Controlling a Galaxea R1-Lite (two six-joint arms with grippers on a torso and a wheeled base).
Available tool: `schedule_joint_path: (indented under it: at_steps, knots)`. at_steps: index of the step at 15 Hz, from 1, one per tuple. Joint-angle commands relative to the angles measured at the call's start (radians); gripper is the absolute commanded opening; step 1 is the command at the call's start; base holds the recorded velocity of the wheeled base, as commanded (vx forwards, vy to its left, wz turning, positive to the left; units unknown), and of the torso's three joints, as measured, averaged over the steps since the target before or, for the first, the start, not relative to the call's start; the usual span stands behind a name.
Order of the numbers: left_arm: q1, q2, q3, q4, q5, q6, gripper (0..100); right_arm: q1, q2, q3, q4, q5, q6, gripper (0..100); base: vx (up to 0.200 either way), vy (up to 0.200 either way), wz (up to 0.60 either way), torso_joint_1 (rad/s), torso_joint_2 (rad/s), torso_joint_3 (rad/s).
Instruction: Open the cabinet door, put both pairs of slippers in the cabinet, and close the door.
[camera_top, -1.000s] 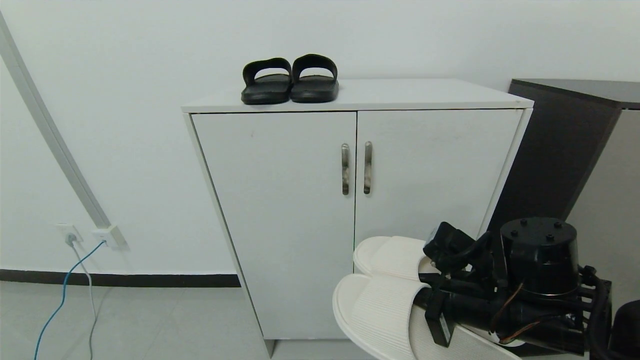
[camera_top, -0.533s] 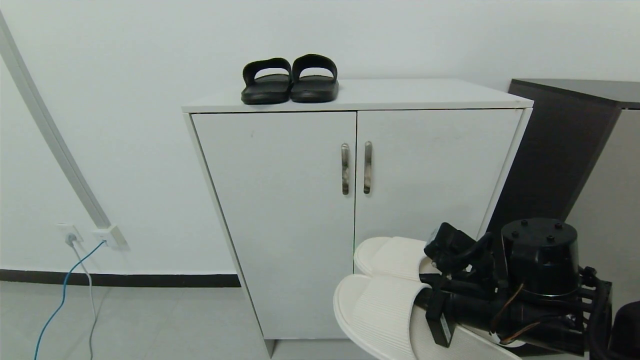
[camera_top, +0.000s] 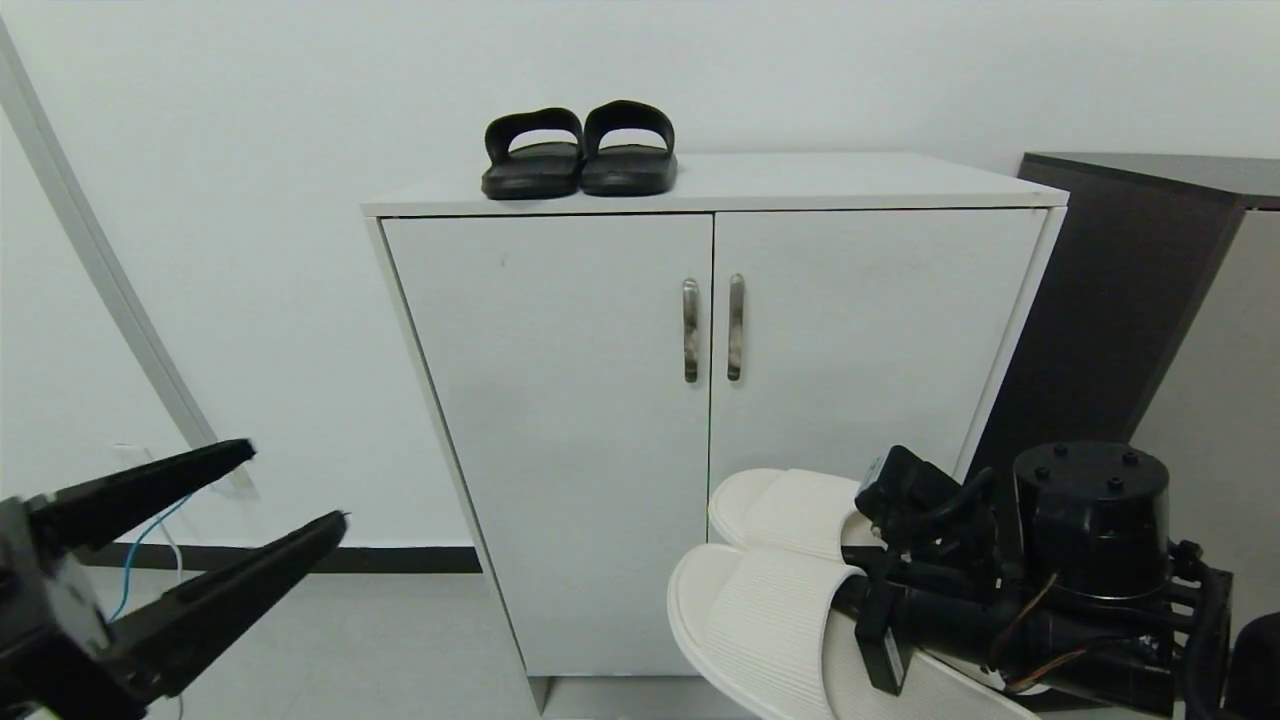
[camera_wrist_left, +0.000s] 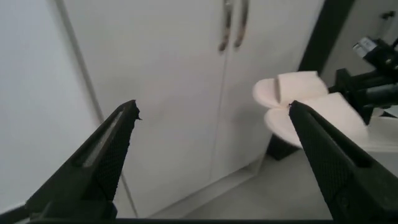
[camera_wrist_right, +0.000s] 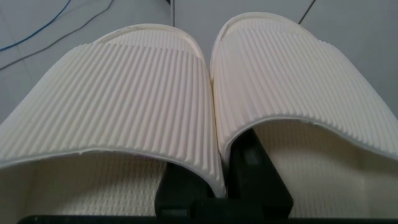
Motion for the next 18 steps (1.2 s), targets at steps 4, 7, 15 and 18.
schedule_joint_path:
  at_steps: [4,7,15,18]
  knots:
    - [-0.272,0.436,-0.154,-0.244,-0.006,-0.023,100,0.003,0.017,0.010,0.002,0.004,0.000,0,0.000,0.000,0.00,0.000,0.00,0.000]
    - [-0.358,0.583,-0.259,-0.334,-0.006,-0.091,100,0.006,0.020,0.015,0.002,0.004,0.000,0,0.000,0.000,0.00,0.000,0.00,0.000]
    - [-0.380,0.839,-0.639,-0.323,-0.229,-0.314,100,0.026,0.020,0.026,-0.001,0.004,-0.001,0,0.000,0.000,0.00,0.000,0.00,0.000]
    - [-0.372,0.921,-0.770,-0.285,-0.247,-0.396,100,0.025,0.021,0.029,-0.001,0.002,-0.001,0,0.000,0.000,0.00,0.000,0.00,0.000]
